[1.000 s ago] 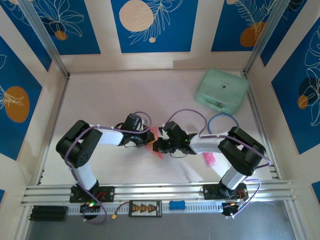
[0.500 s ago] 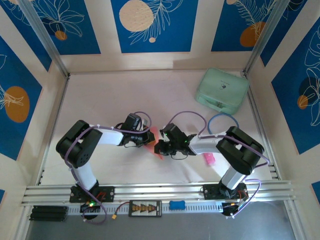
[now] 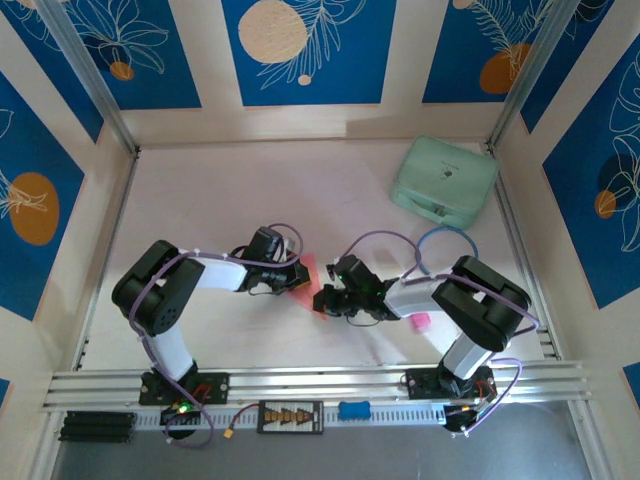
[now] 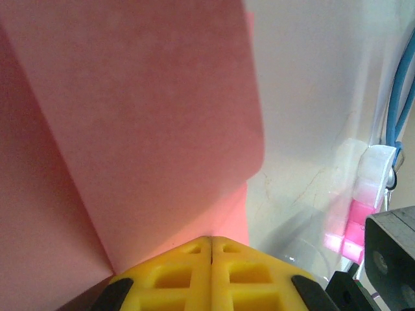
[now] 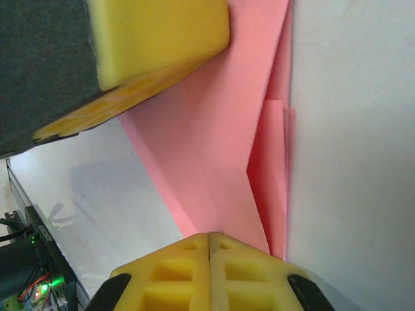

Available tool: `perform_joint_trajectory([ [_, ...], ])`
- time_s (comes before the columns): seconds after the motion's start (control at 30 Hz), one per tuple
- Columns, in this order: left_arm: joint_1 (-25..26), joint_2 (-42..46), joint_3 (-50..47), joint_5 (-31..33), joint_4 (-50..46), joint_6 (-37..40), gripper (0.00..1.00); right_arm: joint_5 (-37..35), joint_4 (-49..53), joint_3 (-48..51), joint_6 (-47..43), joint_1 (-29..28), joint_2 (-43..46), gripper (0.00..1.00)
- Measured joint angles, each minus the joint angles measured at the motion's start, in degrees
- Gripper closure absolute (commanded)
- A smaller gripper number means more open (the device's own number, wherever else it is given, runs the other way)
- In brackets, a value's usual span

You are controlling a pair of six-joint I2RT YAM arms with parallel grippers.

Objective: Fold a paper plane with a square sheet of paper (pick it up from the middle)
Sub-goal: Fourth fold the wing at the center of the table.

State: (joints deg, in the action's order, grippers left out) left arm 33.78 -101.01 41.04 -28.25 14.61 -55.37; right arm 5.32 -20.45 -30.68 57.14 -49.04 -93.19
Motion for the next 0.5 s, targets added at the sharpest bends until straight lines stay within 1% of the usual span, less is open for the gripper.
perform_joint_trajectory([
  [0.5,0.0,0.0,0.0,-0.3,-0.1,0.0,1.00,-2.3,0.1,7.2,1.0,-2.3,7.3,0.95],
])
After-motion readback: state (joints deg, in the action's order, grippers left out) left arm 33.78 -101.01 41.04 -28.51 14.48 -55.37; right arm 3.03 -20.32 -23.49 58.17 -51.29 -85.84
